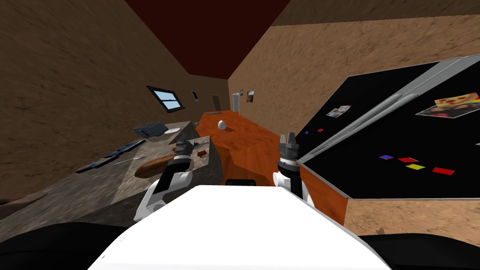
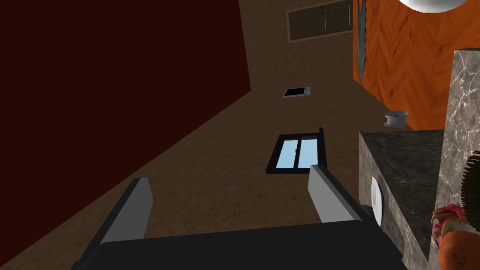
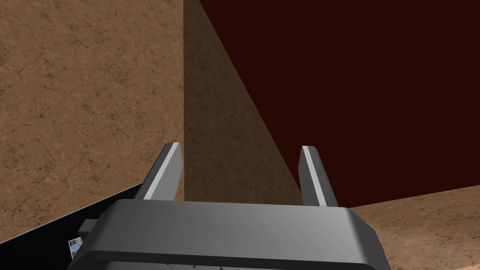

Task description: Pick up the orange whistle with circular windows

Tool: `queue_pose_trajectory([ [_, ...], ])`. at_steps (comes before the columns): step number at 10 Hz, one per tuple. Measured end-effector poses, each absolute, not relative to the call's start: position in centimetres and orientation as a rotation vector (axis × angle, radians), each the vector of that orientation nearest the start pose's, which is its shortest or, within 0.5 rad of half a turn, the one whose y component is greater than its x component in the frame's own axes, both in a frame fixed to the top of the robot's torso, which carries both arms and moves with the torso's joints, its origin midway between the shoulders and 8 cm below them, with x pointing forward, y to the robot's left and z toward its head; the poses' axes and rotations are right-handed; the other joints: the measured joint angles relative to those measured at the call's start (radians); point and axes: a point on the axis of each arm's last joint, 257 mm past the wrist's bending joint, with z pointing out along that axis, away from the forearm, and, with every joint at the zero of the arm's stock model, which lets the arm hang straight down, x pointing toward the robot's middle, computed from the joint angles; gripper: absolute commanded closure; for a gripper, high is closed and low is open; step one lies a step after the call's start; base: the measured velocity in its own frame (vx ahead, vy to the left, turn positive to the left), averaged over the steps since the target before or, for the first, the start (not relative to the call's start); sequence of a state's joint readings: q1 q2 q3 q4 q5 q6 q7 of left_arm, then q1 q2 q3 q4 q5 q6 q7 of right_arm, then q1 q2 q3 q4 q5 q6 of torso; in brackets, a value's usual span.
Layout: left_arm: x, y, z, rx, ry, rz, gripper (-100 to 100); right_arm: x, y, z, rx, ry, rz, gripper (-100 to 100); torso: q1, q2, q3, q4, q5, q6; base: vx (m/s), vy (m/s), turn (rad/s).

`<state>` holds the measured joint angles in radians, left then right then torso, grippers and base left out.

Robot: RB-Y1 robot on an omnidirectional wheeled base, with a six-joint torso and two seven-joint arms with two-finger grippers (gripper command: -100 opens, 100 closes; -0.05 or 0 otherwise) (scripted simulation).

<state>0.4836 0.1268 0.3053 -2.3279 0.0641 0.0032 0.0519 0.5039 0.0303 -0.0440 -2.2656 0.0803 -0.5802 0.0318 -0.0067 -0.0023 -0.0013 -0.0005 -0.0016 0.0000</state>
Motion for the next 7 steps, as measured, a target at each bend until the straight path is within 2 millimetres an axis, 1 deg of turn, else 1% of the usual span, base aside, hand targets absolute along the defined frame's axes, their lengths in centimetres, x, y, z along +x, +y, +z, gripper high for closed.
queue_pose_trajectory([
  [1, 37.0, 41.2, -3.9, -0.989, 0.871, -0.942, -100, 33.2, -28.4, 3.1, 0.561, 0.601, 1.191, 0, 0.001, 0.0, 0.0, 0.0, 0.0, 0.0, 0.056, -0.095, -0.041],
  [2, 36.9, 42.2, -4.5, -1.021, 0.875, -0.925, -100, 33.2, -28.4, 3.1, 0.561, 0.601, 1.191, 0, 0.001, 0.0, 0.0, 0.0, 0.0, 0.0, 0.056, -0.079, -0.017],
  [3, 36.9, 42.8, -5.3, -1.051, 0.883, -0.913, -100, 33.2, -28.4, 3.1, 0.561, 0.601, 1.191, 0, 0.002, -0.001, 0.0, 0.0, 0.0, 0.0, 0.024, -0.031, 0.005],
  [4, 36.9, 43.0, -5.7, -1.069, 0.89, -0.905, -100, 33.2, -28.4, 3.1, 0.56, 0.601, 1.191, 0, 0.004, 0.001, 0.0, 0.0, 0.001, 0.0, 0.038, -0.05, -0.043],
  [5, 36.8, 43.7, -6.0, -1.096, 0.892, -0.893, -100, 33.2, -28.4, 3.1, 0.561, 0.601, 1.191, 0, 0.004, 0.001, 0.0, 0.0, 0.001, 0.0, 0.037, -0.06, -0.019],
  [7, 36.5, 45.2, -7.5, -1.162, 0.904, -0.866, -100, 33.2, -28.4, 3.1, 0.561, 0.601, 1.191, 0, 0.002, 0.0, 0.0, 0.0, 0.0, 0.0, 0.057, -0.071, -0.021],
])
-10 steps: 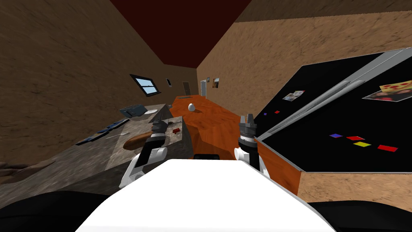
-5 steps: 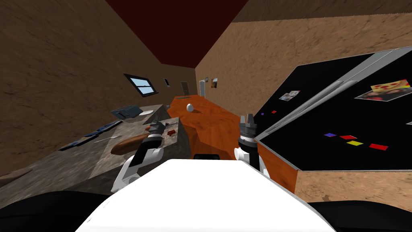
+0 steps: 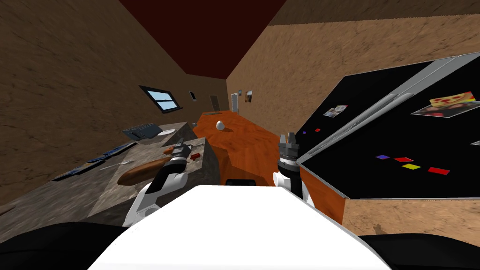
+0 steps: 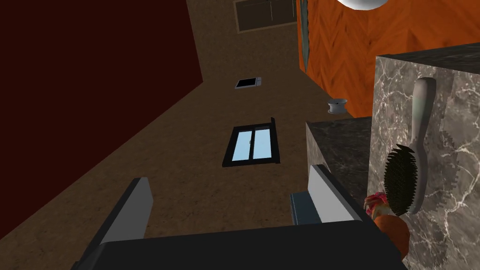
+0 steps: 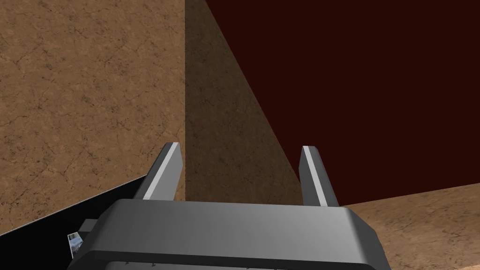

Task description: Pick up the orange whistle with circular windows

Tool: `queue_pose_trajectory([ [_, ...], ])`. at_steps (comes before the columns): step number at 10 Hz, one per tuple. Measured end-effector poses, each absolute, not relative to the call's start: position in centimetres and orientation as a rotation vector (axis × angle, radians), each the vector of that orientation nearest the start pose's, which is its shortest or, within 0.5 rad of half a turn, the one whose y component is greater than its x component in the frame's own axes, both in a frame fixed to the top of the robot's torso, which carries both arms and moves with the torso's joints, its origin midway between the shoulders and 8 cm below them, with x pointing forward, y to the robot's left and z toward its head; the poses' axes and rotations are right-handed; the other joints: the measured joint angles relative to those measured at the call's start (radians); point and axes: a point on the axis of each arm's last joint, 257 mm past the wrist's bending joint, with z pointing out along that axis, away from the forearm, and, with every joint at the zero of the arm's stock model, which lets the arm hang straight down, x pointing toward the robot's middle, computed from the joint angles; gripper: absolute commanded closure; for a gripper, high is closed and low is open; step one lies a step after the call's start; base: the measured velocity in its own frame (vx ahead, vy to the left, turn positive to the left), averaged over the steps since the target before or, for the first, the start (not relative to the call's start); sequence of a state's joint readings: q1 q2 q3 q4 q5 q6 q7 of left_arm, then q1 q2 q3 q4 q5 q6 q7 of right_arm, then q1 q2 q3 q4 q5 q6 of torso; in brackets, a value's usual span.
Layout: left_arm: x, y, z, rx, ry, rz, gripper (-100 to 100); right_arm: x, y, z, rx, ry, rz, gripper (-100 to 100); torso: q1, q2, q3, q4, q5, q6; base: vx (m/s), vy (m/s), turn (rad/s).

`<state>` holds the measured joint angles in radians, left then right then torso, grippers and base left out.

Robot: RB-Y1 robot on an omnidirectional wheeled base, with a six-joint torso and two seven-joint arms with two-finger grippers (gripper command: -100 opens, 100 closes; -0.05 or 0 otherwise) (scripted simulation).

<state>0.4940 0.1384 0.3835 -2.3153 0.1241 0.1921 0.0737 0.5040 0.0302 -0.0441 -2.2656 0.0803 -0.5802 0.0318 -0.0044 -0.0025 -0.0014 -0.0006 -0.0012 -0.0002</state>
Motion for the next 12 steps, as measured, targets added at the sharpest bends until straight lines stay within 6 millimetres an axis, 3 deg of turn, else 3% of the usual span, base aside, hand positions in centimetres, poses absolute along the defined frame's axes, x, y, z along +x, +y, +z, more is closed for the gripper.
queue_pose_trajectory([
  [12, 34.1, 50.0, -14.6, -1.506, 0.971, -0.751, -100, 33.2, -28.4, 3.1, 0.56, 0.601, 1.191, 0, 0.003, 0.001, 0.001, 0.0, 0.001, 0.0, 0.044, -0.035, -0.006],
])
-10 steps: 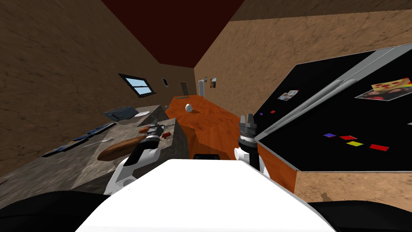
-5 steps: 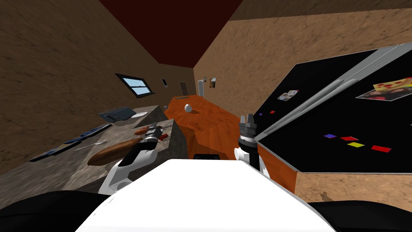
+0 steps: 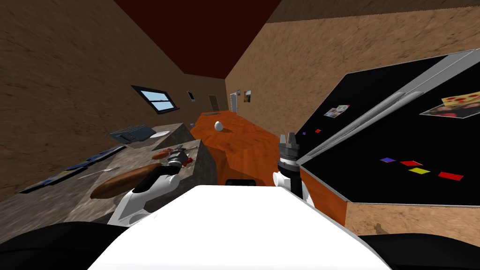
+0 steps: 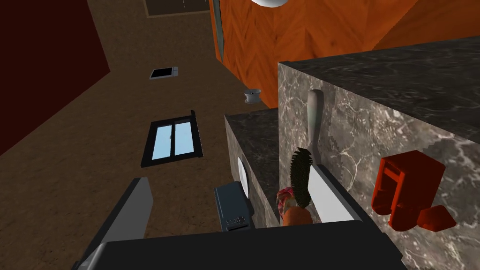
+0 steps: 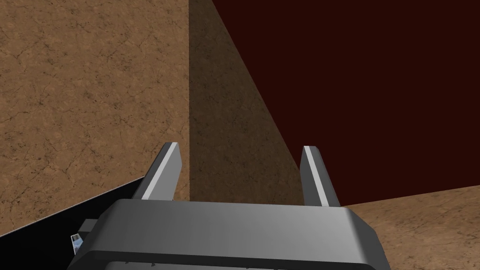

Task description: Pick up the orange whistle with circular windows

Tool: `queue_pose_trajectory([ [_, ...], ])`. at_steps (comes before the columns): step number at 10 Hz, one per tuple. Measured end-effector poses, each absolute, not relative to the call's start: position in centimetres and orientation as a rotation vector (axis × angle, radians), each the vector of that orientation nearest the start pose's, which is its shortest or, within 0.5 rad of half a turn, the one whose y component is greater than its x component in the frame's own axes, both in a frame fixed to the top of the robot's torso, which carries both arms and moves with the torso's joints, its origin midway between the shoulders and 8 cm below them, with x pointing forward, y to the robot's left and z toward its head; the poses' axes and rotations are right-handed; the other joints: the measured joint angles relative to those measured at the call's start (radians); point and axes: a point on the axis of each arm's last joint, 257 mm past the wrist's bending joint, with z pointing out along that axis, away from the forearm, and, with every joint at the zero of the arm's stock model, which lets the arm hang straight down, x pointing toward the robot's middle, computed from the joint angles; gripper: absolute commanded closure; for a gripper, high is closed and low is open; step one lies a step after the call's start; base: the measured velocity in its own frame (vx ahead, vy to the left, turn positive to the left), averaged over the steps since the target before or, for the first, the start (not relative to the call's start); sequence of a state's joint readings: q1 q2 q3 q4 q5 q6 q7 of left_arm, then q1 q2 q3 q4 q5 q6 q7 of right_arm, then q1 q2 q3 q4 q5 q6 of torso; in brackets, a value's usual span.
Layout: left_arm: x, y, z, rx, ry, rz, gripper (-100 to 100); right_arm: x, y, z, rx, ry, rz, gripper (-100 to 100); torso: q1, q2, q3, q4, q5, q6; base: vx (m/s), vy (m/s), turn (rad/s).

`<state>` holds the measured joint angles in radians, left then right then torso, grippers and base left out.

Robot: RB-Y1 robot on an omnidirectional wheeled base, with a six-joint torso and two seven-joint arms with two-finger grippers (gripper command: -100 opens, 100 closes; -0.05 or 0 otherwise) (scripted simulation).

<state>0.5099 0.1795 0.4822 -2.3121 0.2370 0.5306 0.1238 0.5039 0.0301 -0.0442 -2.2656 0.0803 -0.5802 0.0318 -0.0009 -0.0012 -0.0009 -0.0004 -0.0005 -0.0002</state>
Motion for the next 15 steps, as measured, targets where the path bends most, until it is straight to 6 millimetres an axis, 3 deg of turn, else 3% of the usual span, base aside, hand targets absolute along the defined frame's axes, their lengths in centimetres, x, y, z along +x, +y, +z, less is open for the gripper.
queue_pose_trajectory([
  [4, 32.9, 51.3, -17.0, -1.633, 0.994, -0.72, -100, 33.2, -28.4, 3.1, 0.56, 0.601, 1.191, 0, 0.0, -0.001, -0.001, 0.0, 0.0, 0.0, 0.045, -0.014, 0.006],
  [15, 29.9, 51.9, -22.0, -1.904, 1.065, -0.645, -100, 33.2, -28.4, 3.1, 0.56, 0.601, 1.191, 0, 0.002, 0.0, 0.0, 0.0, 0.001, 0.0, 0.038, 0.006, 0.016],
])
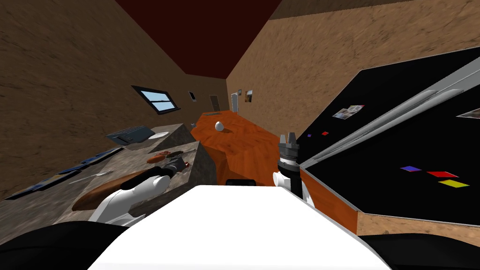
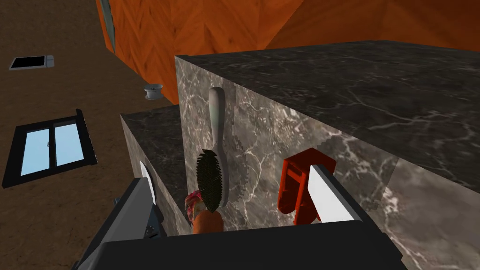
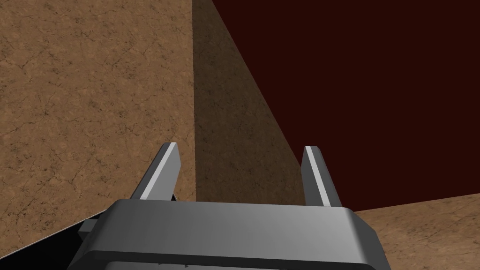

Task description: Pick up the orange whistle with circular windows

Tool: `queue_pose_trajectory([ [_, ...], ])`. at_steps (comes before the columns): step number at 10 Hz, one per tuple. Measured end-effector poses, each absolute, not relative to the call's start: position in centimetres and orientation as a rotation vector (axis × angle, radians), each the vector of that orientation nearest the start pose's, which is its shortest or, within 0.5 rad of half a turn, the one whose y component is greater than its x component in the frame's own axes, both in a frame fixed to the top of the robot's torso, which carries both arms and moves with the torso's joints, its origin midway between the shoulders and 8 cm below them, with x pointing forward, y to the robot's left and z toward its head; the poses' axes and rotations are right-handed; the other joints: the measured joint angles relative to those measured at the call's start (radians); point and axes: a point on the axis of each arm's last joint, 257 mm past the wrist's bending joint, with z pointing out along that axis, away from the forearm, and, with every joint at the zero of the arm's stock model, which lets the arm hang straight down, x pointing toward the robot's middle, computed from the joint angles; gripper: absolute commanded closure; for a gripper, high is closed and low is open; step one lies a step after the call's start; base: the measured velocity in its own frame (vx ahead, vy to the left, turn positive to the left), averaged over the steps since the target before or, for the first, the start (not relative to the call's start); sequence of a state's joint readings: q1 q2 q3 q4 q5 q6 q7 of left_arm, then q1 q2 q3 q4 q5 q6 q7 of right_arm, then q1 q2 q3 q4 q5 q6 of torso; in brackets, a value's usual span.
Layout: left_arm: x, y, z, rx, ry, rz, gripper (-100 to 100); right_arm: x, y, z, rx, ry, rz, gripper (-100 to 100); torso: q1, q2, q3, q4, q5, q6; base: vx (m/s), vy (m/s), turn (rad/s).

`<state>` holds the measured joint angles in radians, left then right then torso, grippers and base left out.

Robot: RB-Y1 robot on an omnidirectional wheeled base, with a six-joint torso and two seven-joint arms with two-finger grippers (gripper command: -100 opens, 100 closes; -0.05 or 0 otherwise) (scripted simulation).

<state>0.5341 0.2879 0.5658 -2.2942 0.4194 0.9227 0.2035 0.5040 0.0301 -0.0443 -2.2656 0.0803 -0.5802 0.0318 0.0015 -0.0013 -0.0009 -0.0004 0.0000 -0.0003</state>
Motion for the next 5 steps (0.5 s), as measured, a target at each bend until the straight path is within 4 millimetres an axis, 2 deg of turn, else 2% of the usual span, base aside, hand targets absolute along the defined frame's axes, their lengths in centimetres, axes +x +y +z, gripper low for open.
queue_pose_trajectory([
  [5, 28.5, 51.4, -24.0, -2.027, 1.105, -0.612, -100, 33.2, -28.4, 3.1, 0.56, 0.601, 1.191, 0, 0.002, -0.001, -0.001, 0.0, 0.0, 0.0, 0.046, 0.027, 0.027],
])
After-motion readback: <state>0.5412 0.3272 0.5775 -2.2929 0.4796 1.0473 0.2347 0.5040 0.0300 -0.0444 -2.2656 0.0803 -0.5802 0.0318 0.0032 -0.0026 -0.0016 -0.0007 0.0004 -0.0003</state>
